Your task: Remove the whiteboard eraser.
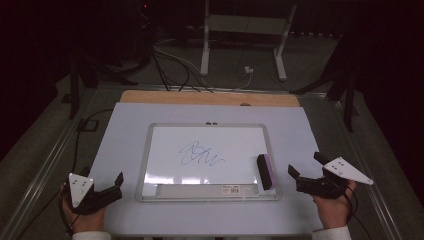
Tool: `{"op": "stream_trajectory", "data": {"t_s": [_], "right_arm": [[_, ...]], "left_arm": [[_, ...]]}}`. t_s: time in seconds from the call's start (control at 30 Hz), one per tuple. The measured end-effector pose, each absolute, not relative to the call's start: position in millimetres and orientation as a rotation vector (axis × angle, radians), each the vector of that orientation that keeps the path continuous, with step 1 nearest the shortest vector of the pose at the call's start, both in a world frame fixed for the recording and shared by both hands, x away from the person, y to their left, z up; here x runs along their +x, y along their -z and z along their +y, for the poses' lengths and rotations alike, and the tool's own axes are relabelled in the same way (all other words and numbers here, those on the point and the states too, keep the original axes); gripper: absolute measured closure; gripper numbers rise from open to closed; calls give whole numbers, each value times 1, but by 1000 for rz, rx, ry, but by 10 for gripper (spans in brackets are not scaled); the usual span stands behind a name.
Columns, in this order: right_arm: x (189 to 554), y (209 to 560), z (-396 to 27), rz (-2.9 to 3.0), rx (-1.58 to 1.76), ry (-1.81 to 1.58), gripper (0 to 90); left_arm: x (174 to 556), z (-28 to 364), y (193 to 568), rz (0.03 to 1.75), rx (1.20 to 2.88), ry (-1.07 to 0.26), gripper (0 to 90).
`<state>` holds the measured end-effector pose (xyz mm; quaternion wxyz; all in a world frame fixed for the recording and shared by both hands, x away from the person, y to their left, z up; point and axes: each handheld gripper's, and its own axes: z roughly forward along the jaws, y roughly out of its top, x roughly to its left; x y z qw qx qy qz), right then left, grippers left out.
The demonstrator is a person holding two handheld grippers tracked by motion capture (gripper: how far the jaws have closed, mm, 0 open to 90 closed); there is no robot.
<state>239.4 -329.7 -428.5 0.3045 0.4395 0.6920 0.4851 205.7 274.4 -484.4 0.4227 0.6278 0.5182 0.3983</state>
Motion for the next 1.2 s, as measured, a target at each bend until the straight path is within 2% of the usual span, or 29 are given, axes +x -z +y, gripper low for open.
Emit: {"op": "stream_trajectory", "data": {"t_s": [0.63, 0.8, 1.0, 1.2], "right_arm": [[274, 440, -315, 1982, 1300, -1202, 2], [282, 446, -312, 2031, 1343, -1191, 47], [284, 455, -305, 2107, 1354, -1154, 179], [283, 461, -303, 2134, 1369, -1162, 208]], "left_arm": [[207, 274, 486, 1303, 1576, -995, 5], [206, 274, 486, 1304, 1577, -995, 5], [207, 273, 486, 1304, 1578, -995, 5], [208, 273, 487, 1304, 1584, -991, 5]]}}
